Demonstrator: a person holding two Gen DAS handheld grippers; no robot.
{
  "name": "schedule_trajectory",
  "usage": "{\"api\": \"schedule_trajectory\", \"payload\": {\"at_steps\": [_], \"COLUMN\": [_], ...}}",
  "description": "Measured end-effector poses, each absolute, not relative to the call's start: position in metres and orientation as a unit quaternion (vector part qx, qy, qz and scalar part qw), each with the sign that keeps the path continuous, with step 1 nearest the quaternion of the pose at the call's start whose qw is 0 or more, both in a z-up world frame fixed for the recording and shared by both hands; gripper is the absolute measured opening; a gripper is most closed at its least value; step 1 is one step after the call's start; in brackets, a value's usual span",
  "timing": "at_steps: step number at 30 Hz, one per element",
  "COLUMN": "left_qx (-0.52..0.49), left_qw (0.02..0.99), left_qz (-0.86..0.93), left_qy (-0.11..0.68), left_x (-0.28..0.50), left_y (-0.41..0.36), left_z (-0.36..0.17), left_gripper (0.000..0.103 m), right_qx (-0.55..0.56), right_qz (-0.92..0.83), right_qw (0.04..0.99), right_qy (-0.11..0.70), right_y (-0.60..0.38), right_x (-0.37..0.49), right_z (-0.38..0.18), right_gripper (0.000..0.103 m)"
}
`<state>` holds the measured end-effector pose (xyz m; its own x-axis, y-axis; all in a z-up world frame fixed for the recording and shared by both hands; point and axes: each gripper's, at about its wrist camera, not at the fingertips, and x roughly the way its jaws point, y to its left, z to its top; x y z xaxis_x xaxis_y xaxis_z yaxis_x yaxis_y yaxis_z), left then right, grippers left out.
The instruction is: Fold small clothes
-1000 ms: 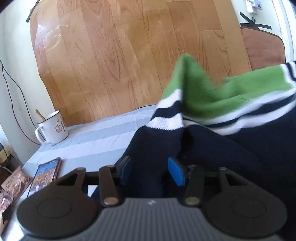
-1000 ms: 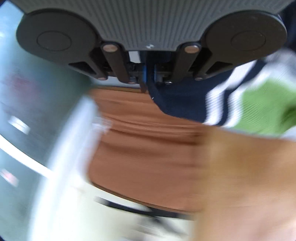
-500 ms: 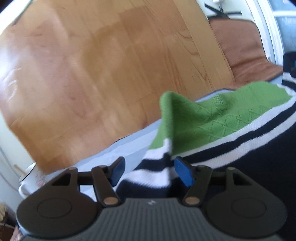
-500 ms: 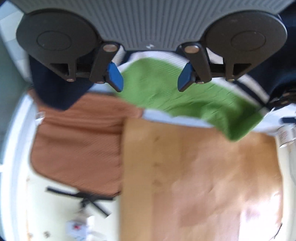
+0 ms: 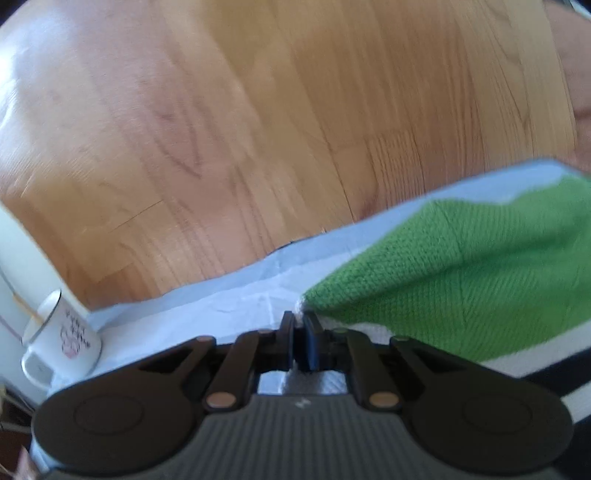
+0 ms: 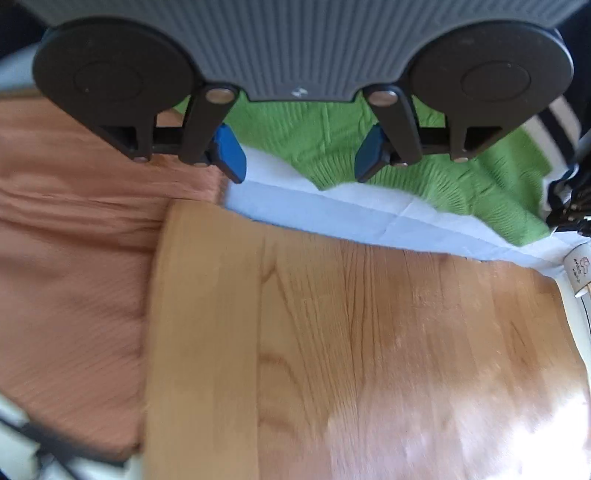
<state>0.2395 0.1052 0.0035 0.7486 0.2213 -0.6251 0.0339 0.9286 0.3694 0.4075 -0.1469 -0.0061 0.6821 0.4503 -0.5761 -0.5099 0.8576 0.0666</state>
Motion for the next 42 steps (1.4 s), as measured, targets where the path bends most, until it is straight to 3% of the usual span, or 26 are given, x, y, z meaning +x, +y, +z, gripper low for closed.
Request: {"api": "schedule_trajectory", "payload": {"at_steps": [3,4,7,8,14,16,18,20,22,28,35,39,42], "left_qx": [0.195,0.191,0.175,0.171,0.150,0.166,0.189,0.190,0.189,0.133,0.018,-0.093,-0.114], "left_qw": [0.913,0.913,0.922,0.926,0.943,0.932,0.915,0.915,0.923,0.947,0.924,0.895,0.891], "left_qz": [0.043,0.038,0.030,0.031,0.092,0.128,0.142,0.129,0.111,-0.006,-0.091,-0.108,-0.106], "left_qy": [0.357,0.358,0.345,0.336,0.282,0.295,0.326,0.330,0.315,0.293,0.370,0.422,0.426], "left_x": [0.246,0.247,0.246,0.243,0.238,0.247,0.250,0.231,0.196,0.071,-0.025,-0.044,-0.053], "left_y": [0.104,0.105,0.114,0.115,0.125,0.123,0.122,0.123,0.125,0.130,0.150,0.170,0.176], "left_z": [-0.003,-0.003,0.007,0.013,0.042,0.031,0.017,0.016,0.023,0.051,0.037,0.020,0.013], "left_gripper": [0.008,0.008,0.007,0.007,0.007,0.019,0.024,0.024,0.026,0.046,0.058,0.063,0.064], "right_qx": [-0.065,-0.071,-0.082,-0.096,-0.040,-0.056,-0.104,-0.119,-0.072,0.065,0.140,0.184,0.197], "right_qz": [0.276,0.282,0.298,0.290,0.270,0.255,0.225,0.215,0.245,0.305,0.306,0.319,0.329], "right_qw": [0.896,0.890,0.888,0.893,0.941,0.947,0.945,0.943,0.941,0.918,0.874,0.854,0.847], "right_qy": [0.341,0.352,0.341,0.330,0.201,0.189,0.213,0.223,0.224,0.246,0.350,0.367,0.369], "right_y": [-0.134,-0.131,-0.127,-0.125,-0.136,-0.122,-0.105,-0.108,-0.137,-0.267,-0.321,-0.337,-0.331], "right_x": [0.428,0.429,0.414,0.407,0.389,0.390,0.391,0.377,0.349,0.214,0.059,-0.003,-0.018], "right_z": [-0.024,-0.029,-0.023,-0.017,0.033,0.026,0.009,0.003,0.012,0.023,-0.023,-0.040,-0.045], "right_gripper": [0.069,0.065,0.015,0.014,0.014,0.017,0.028,0.030,0.032,0.044,0.045,0.046,0.050]}}
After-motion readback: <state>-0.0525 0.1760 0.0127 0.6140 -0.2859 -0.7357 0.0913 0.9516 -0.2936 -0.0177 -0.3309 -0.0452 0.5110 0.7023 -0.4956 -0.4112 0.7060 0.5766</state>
